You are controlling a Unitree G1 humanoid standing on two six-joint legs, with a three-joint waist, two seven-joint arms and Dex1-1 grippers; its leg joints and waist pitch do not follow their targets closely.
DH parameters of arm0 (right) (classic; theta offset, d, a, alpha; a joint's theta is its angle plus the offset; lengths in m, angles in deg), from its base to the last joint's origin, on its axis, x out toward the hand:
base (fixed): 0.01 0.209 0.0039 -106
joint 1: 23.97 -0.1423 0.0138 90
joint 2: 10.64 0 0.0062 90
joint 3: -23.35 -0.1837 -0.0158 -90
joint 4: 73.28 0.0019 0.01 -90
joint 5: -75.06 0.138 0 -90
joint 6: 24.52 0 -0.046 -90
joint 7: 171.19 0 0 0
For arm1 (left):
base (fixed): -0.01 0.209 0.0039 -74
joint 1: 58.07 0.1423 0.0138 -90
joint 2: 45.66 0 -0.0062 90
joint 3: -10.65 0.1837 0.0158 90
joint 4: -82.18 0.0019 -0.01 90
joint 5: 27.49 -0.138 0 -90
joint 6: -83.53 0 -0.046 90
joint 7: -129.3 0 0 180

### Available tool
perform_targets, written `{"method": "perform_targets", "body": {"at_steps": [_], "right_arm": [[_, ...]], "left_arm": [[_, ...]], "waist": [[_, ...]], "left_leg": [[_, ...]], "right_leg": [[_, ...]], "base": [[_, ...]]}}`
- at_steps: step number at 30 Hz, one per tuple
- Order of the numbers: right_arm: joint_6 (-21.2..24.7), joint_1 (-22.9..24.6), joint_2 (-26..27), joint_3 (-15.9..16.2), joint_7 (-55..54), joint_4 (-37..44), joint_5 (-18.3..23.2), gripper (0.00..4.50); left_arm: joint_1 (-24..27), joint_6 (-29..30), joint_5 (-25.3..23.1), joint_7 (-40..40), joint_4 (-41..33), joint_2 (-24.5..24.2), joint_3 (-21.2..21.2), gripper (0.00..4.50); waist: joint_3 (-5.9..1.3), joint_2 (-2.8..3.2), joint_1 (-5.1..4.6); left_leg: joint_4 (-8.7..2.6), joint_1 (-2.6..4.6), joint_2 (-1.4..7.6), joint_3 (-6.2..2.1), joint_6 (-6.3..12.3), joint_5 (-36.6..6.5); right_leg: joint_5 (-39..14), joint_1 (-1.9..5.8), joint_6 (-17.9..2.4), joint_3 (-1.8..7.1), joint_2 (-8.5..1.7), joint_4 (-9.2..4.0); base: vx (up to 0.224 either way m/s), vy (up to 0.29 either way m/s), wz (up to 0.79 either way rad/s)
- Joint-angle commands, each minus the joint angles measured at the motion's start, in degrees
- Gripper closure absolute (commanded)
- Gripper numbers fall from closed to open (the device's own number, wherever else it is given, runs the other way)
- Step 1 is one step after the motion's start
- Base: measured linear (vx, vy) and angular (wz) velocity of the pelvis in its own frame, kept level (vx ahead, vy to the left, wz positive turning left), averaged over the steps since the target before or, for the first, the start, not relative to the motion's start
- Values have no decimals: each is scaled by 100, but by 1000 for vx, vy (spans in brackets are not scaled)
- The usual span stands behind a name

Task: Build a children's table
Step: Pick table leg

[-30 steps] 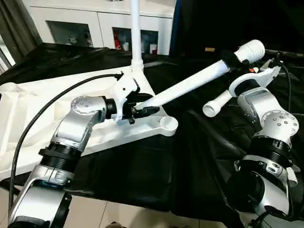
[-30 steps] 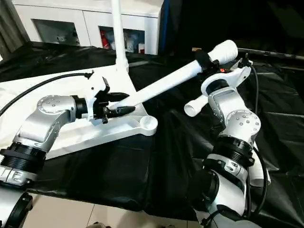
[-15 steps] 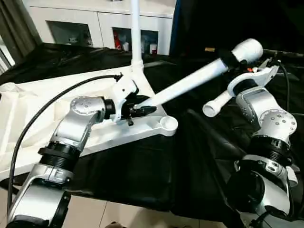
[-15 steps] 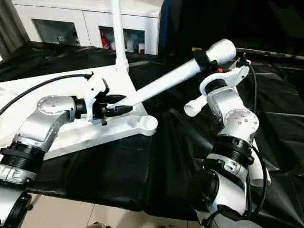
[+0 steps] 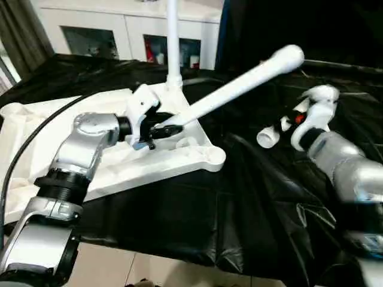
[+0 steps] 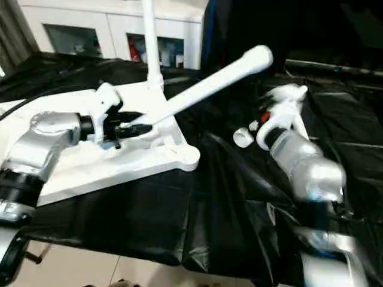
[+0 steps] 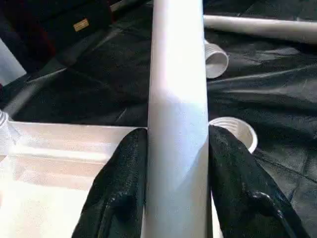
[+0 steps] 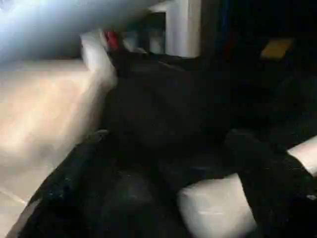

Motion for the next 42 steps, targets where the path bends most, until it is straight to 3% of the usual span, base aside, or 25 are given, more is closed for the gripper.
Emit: {"method": "perform_targets", "body": {"at_steps": [1, 2, 4, 6, 7, 8, 14, 17, 22, 26, 29, 31, 42], "right_arm": [[-868, -24, -122, 375, 143, 46, -687, 28], [-1431, -42, -262, 616, 50, 59, -1138, 24], [-2334, -108, -642, 1201, -339, 8, -2101, 5], [-2951, -220, -874, 1549, -726, -128, -2789, 0], [-2975, -224, -879, 1555, -741, -133, -2807, 0], [-3475, -354, -1060, 1790, -1129, -253, -3308, 0], [-3962, -635, -1200, 2057, -1728, -721, -4210, 0], [-4273, -949, -1210, 2407, -1883, -1434, -4630, 0], [-4411, -1305, -1122, 2682, -2221, -2338, -5137, 0], [-4576, -1430, -1074, 2810, -2333, -2637, -5393, 0], [-4678, -1499, -1002, 2808, -2324, -2874, -5337, 0], [-4756, -1545, -946, 2765, -2373, -3031, -5269, 35], [-5179, -1489, -817, 2571, -2269, -3379, -5032, 115]], "left_arm": [[-156, 17, 44, 51, 9, -17, -27, 294], [-157, 41, 43, 109, -3, -27, 2, 294], [-149, 82, 53, 213, -32, -38, 46, 294], [-142, 130, 48, 307, -62, -45, 79, 294], [-142, 131, 47, 309, -62, -45, 80, 294], [-142, 158, 44, 344, -75, -51, 93, 294], [-86, 235, 91, 514, -217, -103, 148, 294], [-31, 326, 150, 761, -452, -177, 158, 295], [61, 535, 310, 1155, -889, -315, 225, 295], [44, 555, 296, 1000, -884, -271, 167, 296], [47, 579, 276, 1011, -879, -280, 160, 296], [69, 607, 262, 1024, -928, -302, 159, 296], [-64, 491, 167, 857, -742, -336, 79, 296]], "waist": [[-434, -43, 26], [-435, -61, -4], [-433, -55, -14], [-433, -51, -28], [-430, -55, -28], [-432, -53, -30], [-441, -43, -65], [-436, -60, -81], [-437, -60, -123], [-428, -85, -180], [-429, -82, -209], [-434, -74, -231], [-439, -61, -301]], "left_leg": [[-316, 17, 173, -21, -104, -794], [-309, 5, 155, -19, 3, -765], [-305, 19, 168, -20, -12, -689], [-295, 29, 156, -8, 32, -708], [-296, 26, 159, -13, 74, -705], [-298, 27, 169, -22, 85, -679], [-278, 34, 167, -21, 229, -728], [-272, 39, 165, -12, 250, -800], [-265, 29, 170, -13, 258, -801], [-244, 11, 145, -2, 262, -846], [-239, 8, 147, -6, 277, -903], [-234, 5, 147, -9, 282, -913], [-213, 3, 143, -6, 347, -990]], "right_leg": [[-1401, 398, -793, 271, -383, -409], [-1415, 414, -766, 276, -362, -410], [-1341, 378, -790, 259, -344, -405], [-1255, 384, -845, 274, -327, -390], [-1217, 385, -873, 276, -325, -385], [-1164, 381, -912, 273, -330, -368], [-829, 395, -1060, 275, -294, -323], [-858, 400, -1088, 277, -305, -325], [-790, 395, -1193, 276, -296, -291], [-834, 412, -1139, 277, -287, -299], [-863, 410, -1113, 274, -281, -297], [-864, 407, -1124, 271, -285, -291], [-785, 406, -1224, 267, -267, -288]], "base": [[0, 0, 0], [0, 0, 0], [0, 0, 0], [0, 0, 0], [0, 0, 0], [0, 0, 0], [0, 0, 0], [0, 0, 0], [0, 0, 0], [0, 0, 0], [0, 0, 0], [0, 0, 0], [0, 0, 0]]}}
